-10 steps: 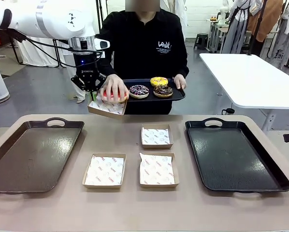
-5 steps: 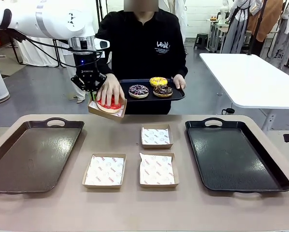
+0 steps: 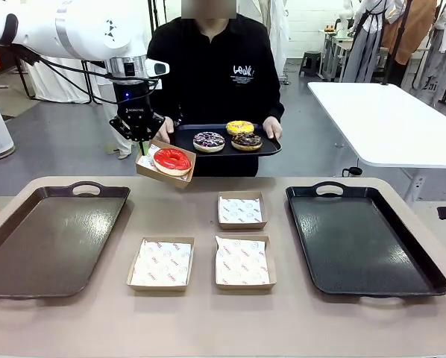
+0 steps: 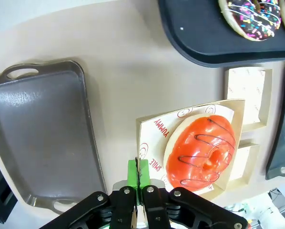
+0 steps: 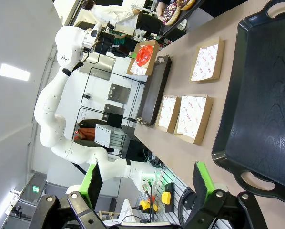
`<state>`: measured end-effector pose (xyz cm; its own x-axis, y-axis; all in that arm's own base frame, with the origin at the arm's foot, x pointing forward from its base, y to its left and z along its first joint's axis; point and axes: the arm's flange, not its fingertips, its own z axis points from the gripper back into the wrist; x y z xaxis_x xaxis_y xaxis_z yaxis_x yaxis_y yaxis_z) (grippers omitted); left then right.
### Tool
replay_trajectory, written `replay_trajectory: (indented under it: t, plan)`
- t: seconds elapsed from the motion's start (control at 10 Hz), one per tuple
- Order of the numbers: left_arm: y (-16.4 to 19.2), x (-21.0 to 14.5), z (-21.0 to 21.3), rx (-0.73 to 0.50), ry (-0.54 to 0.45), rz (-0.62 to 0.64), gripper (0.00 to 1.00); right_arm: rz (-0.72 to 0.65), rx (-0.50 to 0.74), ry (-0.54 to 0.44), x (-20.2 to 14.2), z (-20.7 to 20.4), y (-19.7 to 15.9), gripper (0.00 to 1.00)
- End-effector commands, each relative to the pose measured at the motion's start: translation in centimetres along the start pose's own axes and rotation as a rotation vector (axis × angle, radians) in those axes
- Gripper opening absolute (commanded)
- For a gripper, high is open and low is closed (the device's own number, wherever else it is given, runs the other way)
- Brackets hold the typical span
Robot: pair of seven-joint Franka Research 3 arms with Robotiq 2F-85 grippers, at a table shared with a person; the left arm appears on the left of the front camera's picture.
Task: Individually package the donuts and arrange them on the tray.
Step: Place the picked Paper togo box on the Handle tray while simultaneously picking up another Paper togo box from the table with the other hand.
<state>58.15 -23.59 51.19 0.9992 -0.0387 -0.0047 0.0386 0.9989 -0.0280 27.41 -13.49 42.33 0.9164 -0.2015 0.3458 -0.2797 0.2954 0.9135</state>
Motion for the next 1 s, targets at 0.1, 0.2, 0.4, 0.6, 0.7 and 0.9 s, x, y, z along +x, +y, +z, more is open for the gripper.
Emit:
replay_trajectory:
  t: [0.1, 0.2, 0.4, 0.6, 0.7, 0.9]
  plan:
    - [0.8, -0.1, 0.2, 0.004, 0.009, -0.001, 0.01, -0.017, -0.046, 0.028, 1.2, -1.3, 1.1, 1.0]
    - [2.1, 0.2, 1.2, 0.014, 0.004, 0.005, 0.01, -0.008, -0.101, 0.046, 3.6, -3.1, 2.9, 1.0]
    - [5.3, -1.5, 2.6, 0.0, -0.014, 0.014, 0.01, -0.019, -0.215, 0.116, 7.7, -6.9, 7.6, 1.0]
    - [8.3, -3.1, 3.0, 0.034, -0.006, 0.014, 0.01, -0.041, -0.39, 0.198, 11.7, -11.4, 12.5, 1.0]
    - [9.5, -3.8, 2.7, 0.044, -0.002, 0.012, 0.01, -0.041, -0.486, 0.22, 13.1, -13.4, 14.2, 1.0]
    - [11.8, -5.6, 2.1, 0.048, 0.005, 0.013, 0.01, -0.075, -0.67, 0.269, 15.2, -17.8, 15.2, 1.0]
